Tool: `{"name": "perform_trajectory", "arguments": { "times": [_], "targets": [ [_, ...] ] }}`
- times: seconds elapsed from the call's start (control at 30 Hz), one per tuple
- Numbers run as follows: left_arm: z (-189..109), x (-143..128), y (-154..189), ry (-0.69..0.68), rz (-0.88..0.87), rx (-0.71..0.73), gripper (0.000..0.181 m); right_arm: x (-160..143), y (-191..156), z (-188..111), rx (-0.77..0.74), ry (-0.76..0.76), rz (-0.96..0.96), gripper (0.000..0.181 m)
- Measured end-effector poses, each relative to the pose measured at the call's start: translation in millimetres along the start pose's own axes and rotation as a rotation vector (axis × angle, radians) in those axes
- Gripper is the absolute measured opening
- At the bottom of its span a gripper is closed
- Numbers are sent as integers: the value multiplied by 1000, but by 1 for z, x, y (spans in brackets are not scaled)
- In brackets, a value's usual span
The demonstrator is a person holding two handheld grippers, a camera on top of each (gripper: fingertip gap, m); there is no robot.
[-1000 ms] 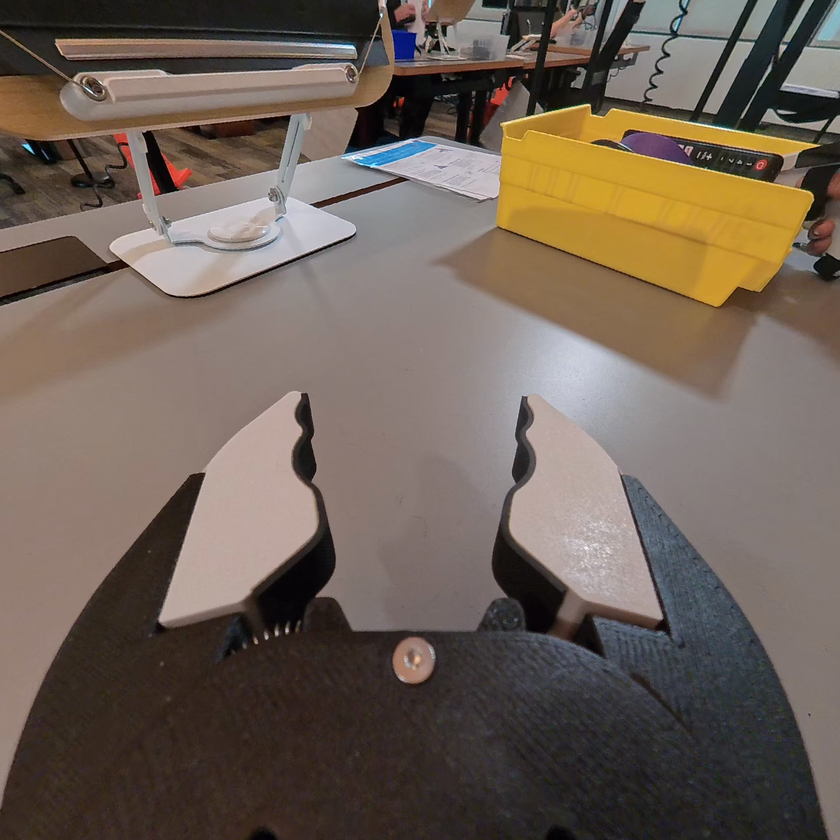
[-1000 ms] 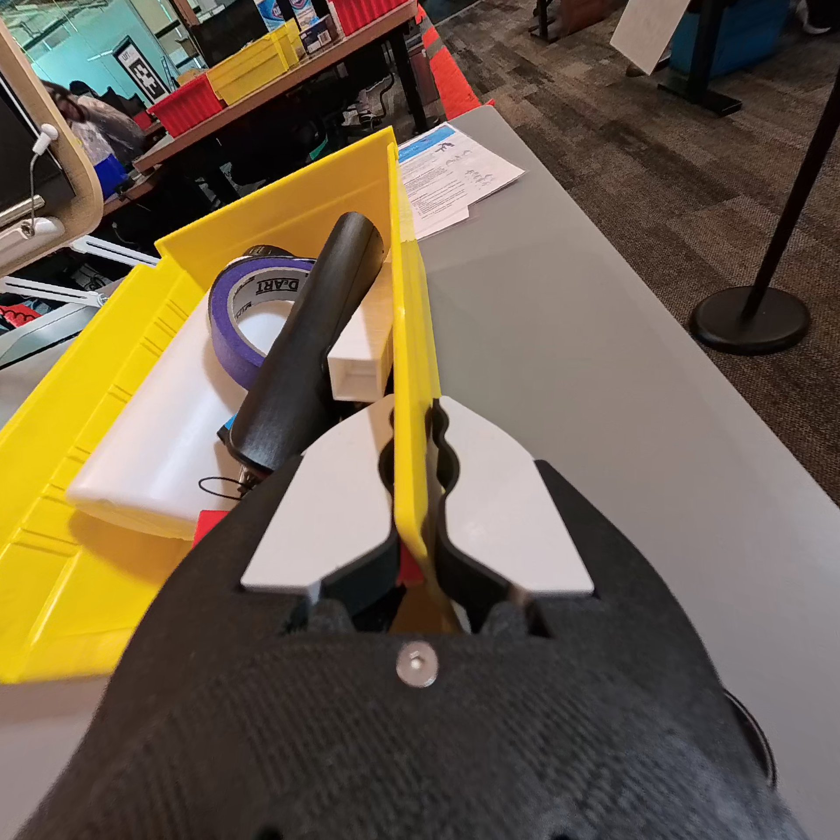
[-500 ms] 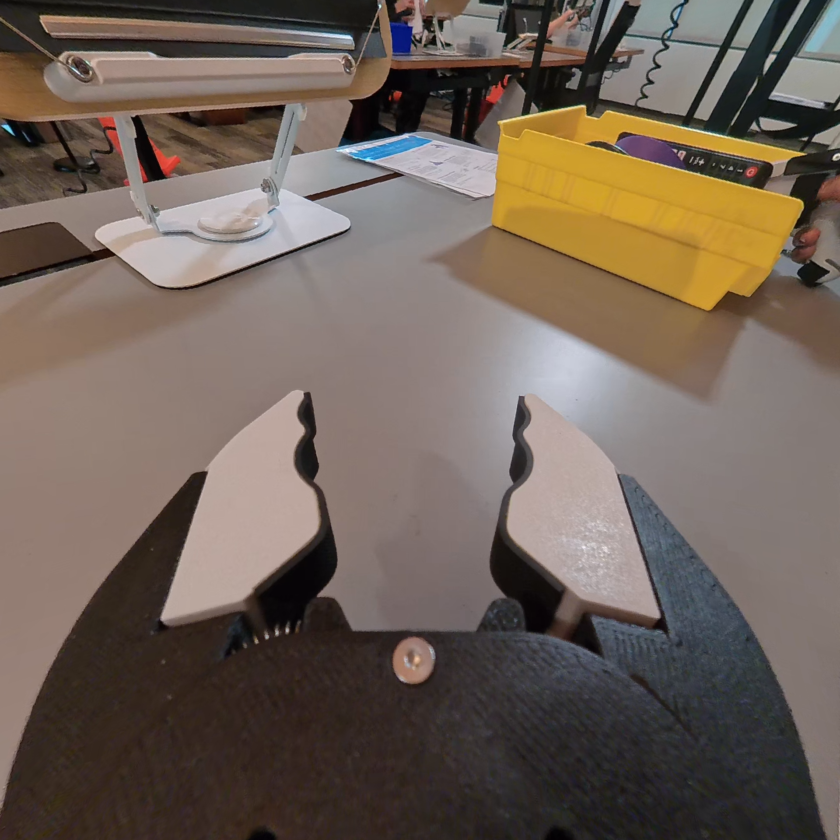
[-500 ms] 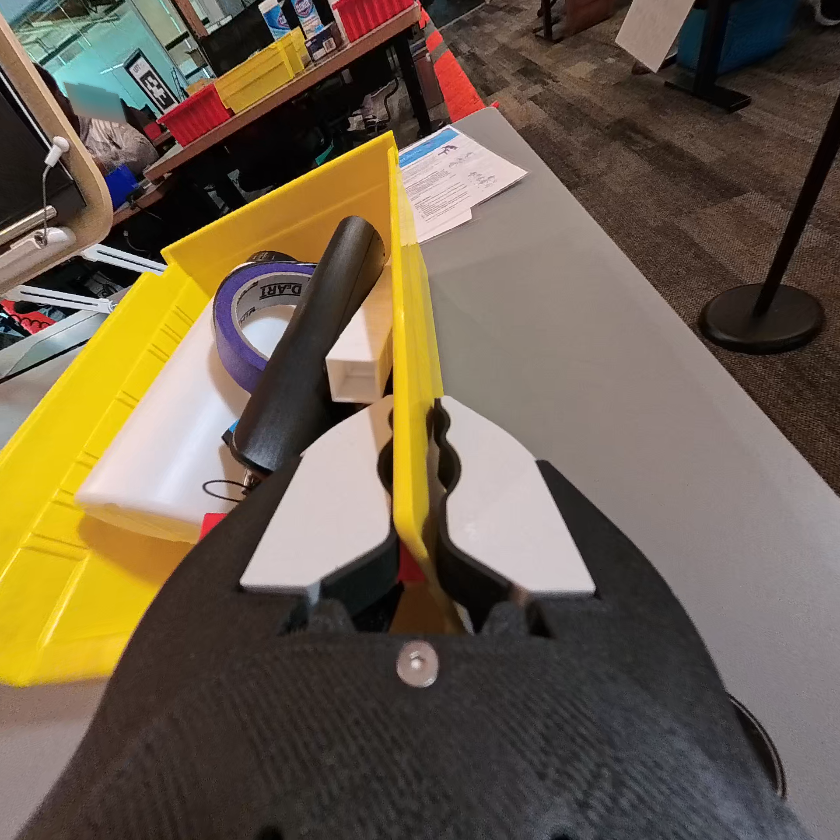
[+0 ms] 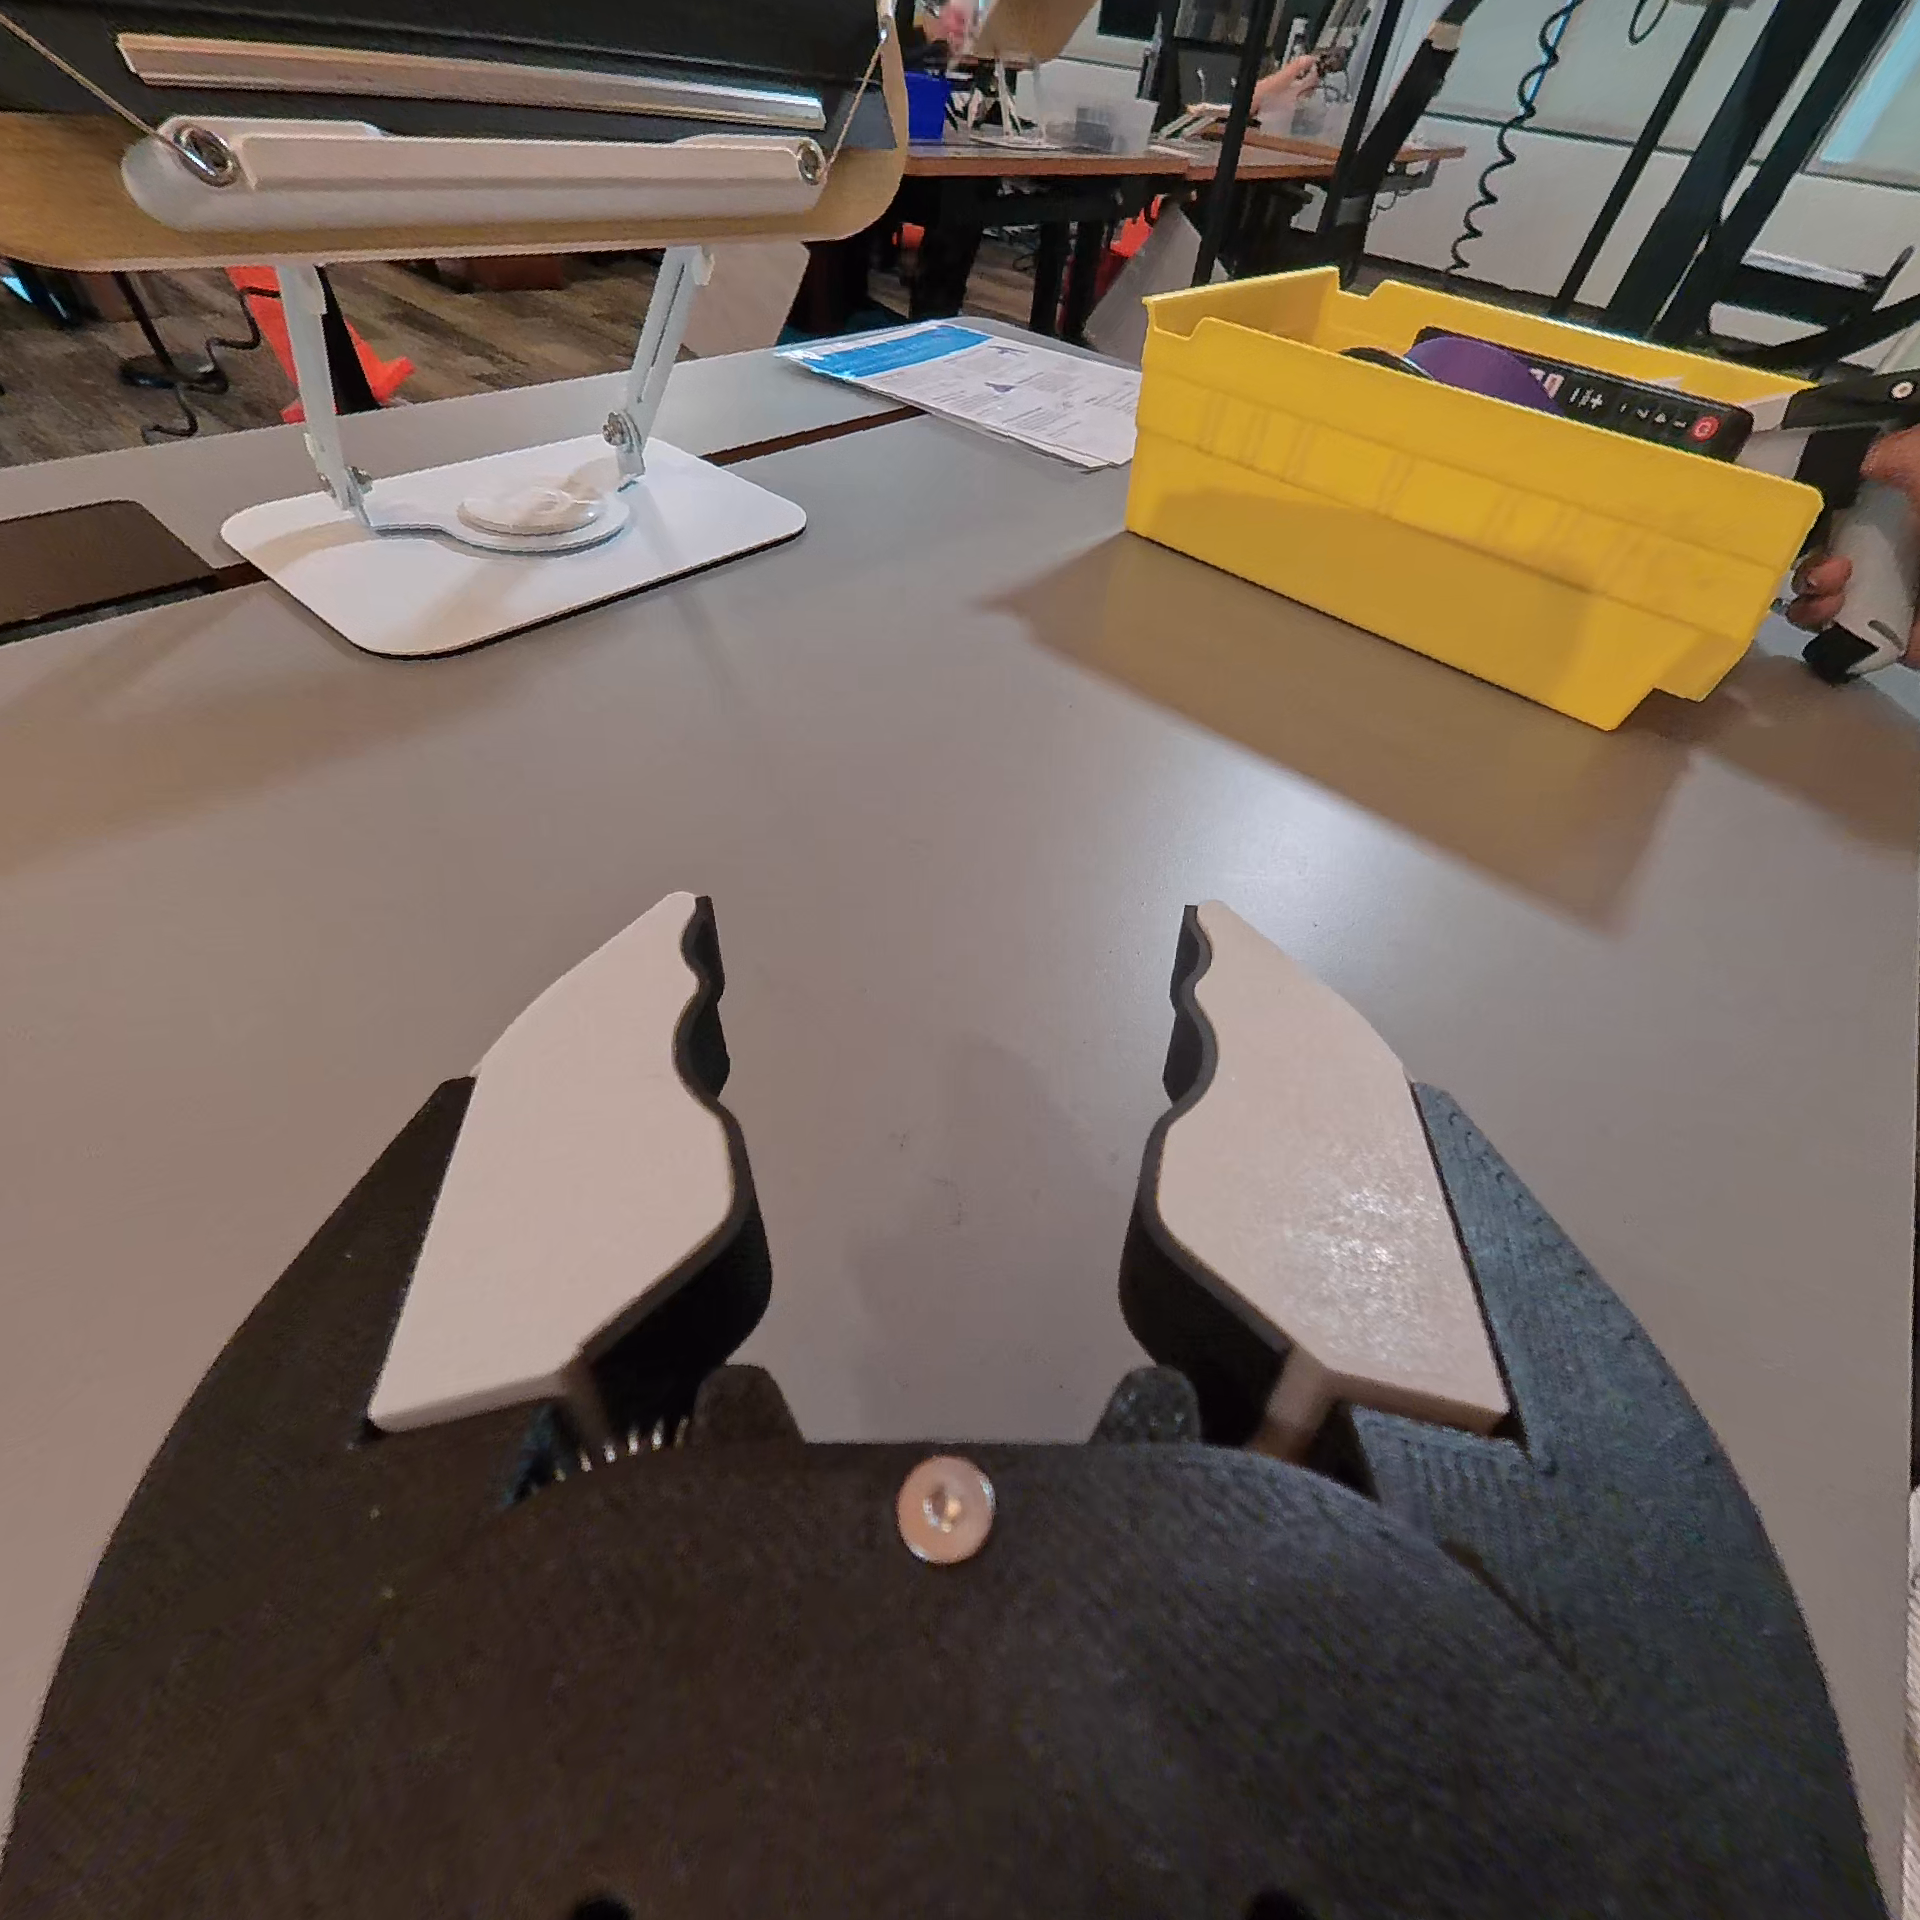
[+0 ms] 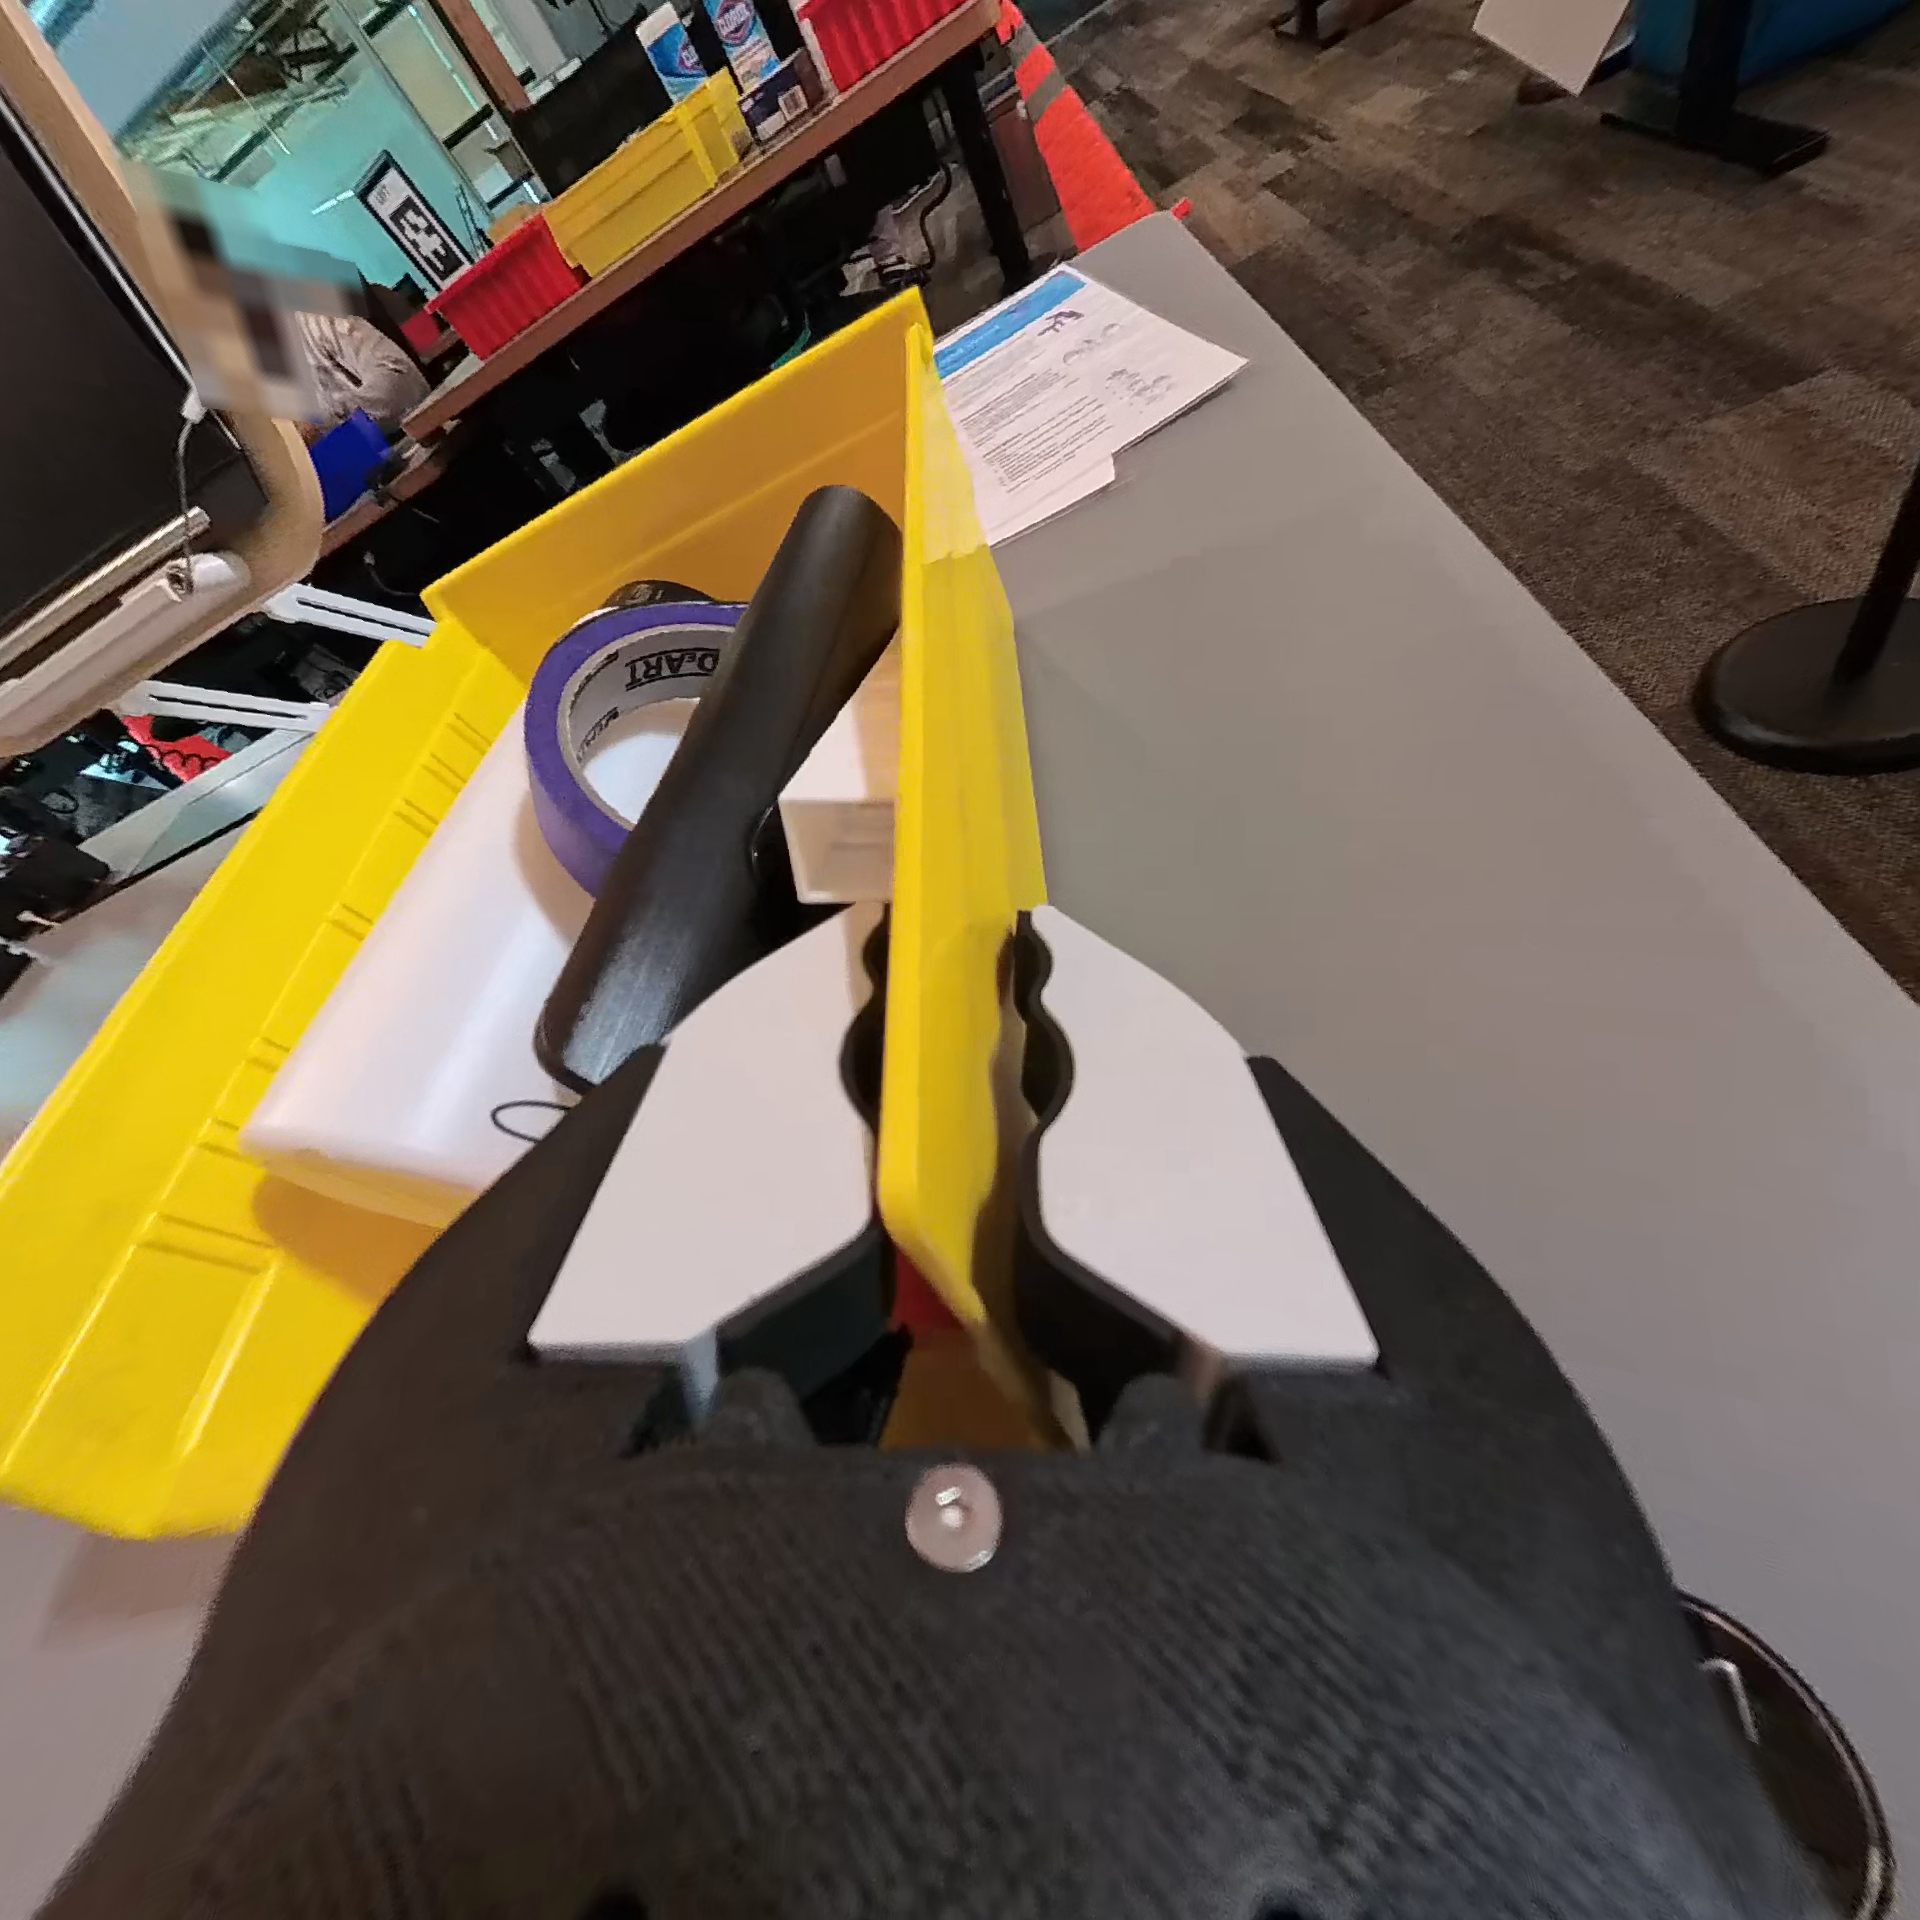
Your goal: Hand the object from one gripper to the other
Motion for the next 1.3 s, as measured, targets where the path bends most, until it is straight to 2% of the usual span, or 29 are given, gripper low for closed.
{"name": "perform_trajectory", "arguments": {
  "times": [0.43, 0.7, 1.3],
  "targets": [
    [-1, 0, -1, 6, -9, -1, 84, 3, 3, -4, -124, 19, -108, 17],
    [-1, 0, -1, 10, -13, -1, 84, 4, 0, -6, -115, 44, -142, 11],
    [-1, 0, -2, 13, -20, -3, 84, 4, 1, -7, -47, 32, -27, 10]
  ]
}}
Point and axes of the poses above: each gripper's, where its closed fingertips meet, z out along the fingers, x out of its top, y = z × x across the jaws, the point moved 6 cm from there along -z, back along the fingers, and after that the axes turned 3 degrees about z, right-handed, at the moved point
